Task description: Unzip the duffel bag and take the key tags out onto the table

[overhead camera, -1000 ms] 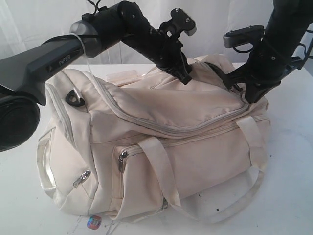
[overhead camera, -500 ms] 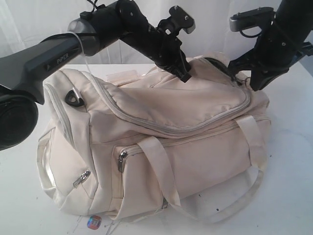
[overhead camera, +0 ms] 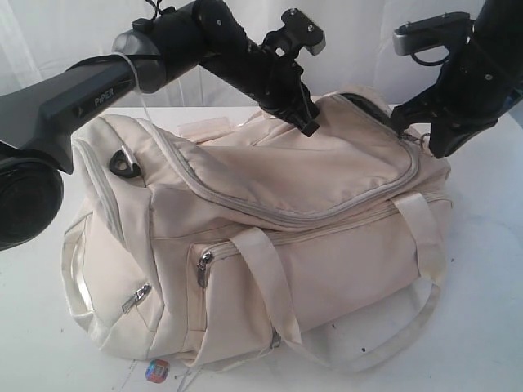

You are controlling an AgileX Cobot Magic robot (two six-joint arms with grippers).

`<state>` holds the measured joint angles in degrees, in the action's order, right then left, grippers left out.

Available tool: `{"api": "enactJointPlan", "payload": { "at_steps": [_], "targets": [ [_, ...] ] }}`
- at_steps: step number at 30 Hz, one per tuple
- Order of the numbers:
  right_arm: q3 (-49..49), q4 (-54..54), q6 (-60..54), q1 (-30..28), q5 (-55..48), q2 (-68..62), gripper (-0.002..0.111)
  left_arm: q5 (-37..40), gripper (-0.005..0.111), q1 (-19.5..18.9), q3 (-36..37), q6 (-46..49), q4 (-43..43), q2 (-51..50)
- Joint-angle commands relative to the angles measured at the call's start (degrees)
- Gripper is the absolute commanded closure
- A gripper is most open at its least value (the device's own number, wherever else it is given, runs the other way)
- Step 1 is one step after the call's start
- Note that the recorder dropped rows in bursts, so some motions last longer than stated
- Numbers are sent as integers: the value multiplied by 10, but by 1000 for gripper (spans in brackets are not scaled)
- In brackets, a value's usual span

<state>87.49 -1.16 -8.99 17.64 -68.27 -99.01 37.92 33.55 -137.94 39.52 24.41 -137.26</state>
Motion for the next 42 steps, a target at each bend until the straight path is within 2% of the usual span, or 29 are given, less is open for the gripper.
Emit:
{"api": "enactJointPlan", "payload": {
  "at_steps": [1, 21, 42],
  "targets": [
    [-21, -14, 9, -6, -17, 20, 108, -6, 107, -1, -5, -6, 12, 13],
    [-143, 25, 22, -6, -17, 71, 108, -8, 107, -1, -5, -6, 12, 13],
    [-209, 221, -97, -5, -12, 81, 108, -9, 107, -1, -5, -6, 12, 13]
  ]
}}
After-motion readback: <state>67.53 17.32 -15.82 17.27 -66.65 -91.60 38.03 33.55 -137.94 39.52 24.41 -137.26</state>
